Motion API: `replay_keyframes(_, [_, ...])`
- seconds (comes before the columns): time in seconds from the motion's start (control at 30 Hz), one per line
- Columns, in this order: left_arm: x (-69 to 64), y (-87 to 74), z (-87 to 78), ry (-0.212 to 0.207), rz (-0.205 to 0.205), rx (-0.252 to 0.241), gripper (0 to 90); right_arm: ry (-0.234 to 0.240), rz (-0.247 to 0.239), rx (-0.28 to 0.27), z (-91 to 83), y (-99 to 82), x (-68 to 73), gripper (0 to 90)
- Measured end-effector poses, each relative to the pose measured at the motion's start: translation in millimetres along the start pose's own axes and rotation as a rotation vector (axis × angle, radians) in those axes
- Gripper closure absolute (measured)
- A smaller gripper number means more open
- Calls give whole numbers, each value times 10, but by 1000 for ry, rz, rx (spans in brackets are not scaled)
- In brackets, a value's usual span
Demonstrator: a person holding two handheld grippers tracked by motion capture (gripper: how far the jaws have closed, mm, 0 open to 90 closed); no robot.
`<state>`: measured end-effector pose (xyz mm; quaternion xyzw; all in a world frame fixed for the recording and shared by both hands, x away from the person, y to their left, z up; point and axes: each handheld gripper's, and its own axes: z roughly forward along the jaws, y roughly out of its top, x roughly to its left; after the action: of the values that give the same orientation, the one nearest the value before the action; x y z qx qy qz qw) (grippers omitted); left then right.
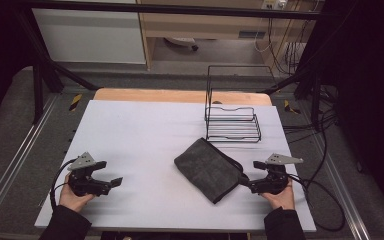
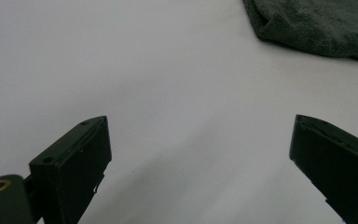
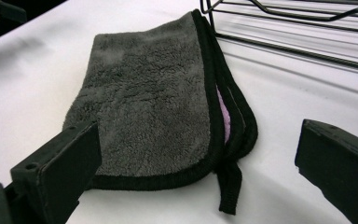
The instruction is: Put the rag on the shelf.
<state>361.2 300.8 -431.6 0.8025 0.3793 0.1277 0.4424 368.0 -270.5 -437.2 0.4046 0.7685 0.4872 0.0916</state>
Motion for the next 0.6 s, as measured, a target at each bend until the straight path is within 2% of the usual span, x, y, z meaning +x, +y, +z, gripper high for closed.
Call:
replay_keyframes(0.33, [-14,-3,-3,10,-1,3,54,-5,0,-7,-17,18,14,11])
replay_keyframes(0.6, [-16,-13,-7,7,-1,3,56,3,-27,10,47,79,137,16])
